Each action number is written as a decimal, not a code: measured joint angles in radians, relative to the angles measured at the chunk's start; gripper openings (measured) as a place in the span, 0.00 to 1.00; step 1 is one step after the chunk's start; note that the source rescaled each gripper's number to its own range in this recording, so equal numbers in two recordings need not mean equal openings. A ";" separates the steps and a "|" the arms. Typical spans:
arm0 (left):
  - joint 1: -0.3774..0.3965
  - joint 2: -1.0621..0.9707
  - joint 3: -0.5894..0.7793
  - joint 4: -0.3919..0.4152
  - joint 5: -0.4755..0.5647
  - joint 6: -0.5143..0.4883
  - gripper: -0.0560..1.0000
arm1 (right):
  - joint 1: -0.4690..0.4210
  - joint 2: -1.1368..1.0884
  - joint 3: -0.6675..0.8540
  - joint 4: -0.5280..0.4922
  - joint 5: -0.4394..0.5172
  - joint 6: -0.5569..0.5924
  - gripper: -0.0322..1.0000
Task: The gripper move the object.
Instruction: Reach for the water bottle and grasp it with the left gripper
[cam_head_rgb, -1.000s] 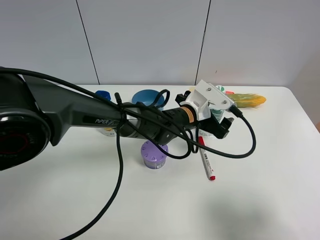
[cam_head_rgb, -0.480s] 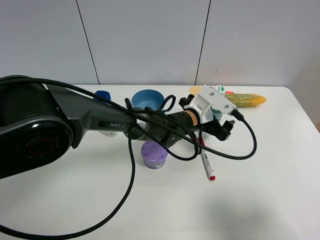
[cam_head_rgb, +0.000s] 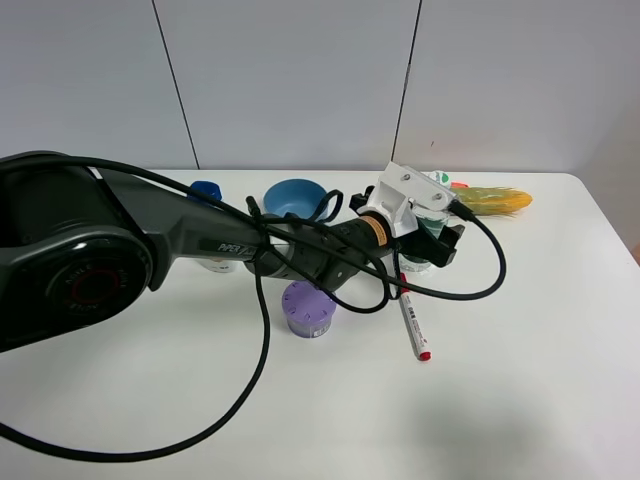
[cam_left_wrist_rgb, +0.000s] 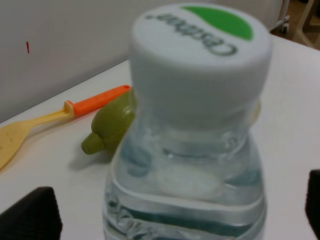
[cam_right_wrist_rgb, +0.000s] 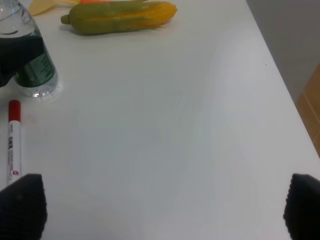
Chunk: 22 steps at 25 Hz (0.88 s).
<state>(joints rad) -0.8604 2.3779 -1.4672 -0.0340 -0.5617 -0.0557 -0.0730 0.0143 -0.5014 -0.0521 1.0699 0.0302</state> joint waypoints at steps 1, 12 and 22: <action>0.000 0.005 0.000 0.000 -0.003 -0.007 1.00 | 0.000 0.000 0.000 0.000 0.000 0.000 1.00; 0.000 0.045 -0.072 0.005 -0.015 -0.018 1.00 | 0.000 0.000 0.000 0.000 0.000 0.000 1.00; -0.006 0.073 -0.112 0.008 -0.005 -0.014 1.00 | 0.000 0.000 0.000 0.000 0.000 0.000 1.00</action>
<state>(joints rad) -0.8662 2.4507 -1.5796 -0.0259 -0.5663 -0.0701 -0.0730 0.0143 -0.5014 -0.0521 1.0699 0.0302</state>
